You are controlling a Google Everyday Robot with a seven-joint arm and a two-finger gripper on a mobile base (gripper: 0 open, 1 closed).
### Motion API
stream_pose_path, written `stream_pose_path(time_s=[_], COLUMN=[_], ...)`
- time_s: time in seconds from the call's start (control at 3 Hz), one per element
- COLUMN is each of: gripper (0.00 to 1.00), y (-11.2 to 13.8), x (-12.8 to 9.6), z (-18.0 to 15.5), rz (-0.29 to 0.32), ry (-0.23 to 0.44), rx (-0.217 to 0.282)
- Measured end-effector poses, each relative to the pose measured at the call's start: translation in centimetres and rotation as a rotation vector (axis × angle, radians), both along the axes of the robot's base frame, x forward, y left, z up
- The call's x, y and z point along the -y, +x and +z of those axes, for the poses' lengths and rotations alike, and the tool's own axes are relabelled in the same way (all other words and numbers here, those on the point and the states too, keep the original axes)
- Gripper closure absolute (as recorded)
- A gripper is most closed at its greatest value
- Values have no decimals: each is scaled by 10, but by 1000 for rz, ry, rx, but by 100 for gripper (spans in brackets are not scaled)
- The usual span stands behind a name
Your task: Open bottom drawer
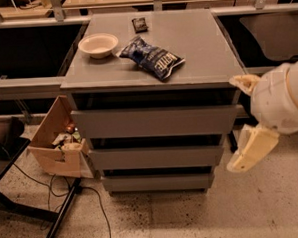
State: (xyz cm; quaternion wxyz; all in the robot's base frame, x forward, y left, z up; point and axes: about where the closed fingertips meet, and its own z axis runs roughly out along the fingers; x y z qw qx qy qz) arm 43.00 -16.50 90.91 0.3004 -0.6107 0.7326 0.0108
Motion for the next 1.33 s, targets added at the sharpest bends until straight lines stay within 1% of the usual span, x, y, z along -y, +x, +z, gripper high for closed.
stream_pose_path(time_s=[0.33,0.67,1.0,1.33], gripper=[0,0,0,0], y=[-17,-38,-49,-49], x=[3,17,23,22], z=[-91,-175,-191,-190], rz=[7,31,42,42], ry=[-73,-179,-211,-209], rx=[10,-50,-69,-67])
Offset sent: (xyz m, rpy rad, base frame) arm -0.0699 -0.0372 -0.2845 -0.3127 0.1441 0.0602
